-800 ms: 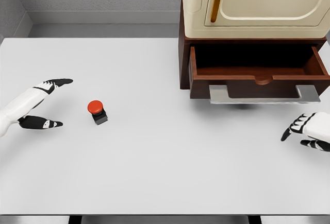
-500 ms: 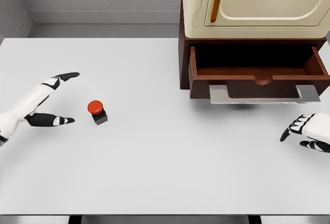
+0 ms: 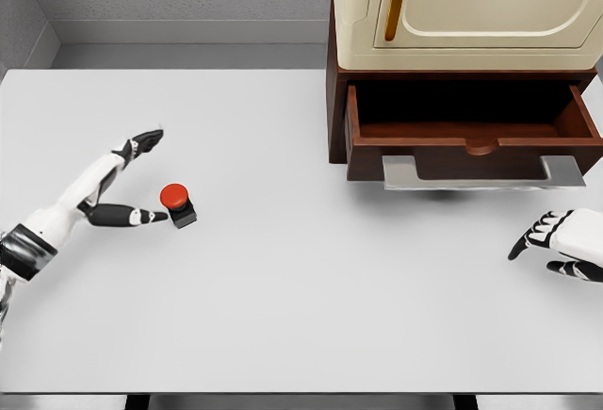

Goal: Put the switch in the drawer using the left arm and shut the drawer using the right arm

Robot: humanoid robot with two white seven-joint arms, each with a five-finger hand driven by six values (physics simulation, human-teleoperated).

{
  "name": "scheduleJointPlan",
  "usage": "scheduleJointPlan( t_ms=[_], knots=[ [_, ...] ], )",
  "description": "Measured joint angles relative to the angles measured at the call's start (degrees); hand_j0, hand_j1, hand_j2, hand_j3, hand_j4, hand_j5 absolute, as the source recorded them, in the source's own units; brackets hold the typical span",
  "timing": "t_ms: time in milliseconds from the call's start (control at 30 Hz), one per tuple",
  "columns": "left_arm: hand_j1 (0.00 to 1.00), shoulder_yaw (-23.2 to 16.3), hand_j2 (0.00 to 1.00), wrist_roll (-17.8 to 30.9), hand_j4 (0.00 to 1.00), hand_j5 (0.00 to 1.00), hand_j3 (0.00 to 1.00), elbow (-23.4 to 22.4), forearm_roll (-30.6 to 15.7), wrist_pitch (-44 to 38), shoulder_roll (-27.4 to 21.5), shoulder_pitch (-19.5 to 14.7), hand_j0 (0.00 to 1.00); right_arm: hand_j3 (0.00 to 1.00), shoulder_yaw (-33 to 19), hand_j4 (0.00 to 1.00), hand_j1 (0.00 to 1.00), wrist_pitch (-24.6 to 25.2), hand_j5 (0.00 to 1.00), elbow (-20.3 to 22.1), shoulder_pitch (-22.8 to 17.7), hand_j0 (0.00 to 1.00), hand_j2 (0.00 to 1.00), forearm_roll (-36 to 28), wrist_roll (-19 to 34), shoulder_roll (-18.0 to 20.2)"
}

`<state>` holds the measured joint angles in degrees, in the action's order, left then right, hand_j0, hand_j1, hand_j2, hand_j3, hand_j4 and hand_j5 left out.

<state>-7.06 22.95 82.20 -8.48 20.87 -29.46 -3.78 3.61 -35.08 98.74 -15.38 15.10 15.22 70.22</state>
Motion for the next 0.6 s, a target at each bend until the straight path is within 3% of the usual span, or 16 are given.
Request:
scheduleJointPlan(
  t_ms=[300,467,600],
  knots=[
    [1.0,-3.0,1.0,0.0,1.0,1.0,1.0,-1.9,-0.1,-1.2,2.1,0.1,1.0,0.65,-0.4,0.65,0.65,0.0,0.65,0.1,0.0,0.65,0.65,-0.1,0.0,0.1],
    [0.78,-3.3,0.78,0.0,0.78,0.78,0.78,-2.0,-0.1,-1.1,2.3,0.3,0.78,0.65,-0.5,0.65,0.65,0.0,0.65,0.1,0.0,0.65,0.65,-0.1,0.0,0.1],
    [0.76,-3.3,0.76,0.0,0.76,0.76,0.76,-1.9,-0.2,-0.8,2.1,0.8,0.76,0.66,-0.5,0.66,0.66,0.0,0.66,0.1,0.3,0.66,0.66,-0.1,0.1,0.1]
  ],
)
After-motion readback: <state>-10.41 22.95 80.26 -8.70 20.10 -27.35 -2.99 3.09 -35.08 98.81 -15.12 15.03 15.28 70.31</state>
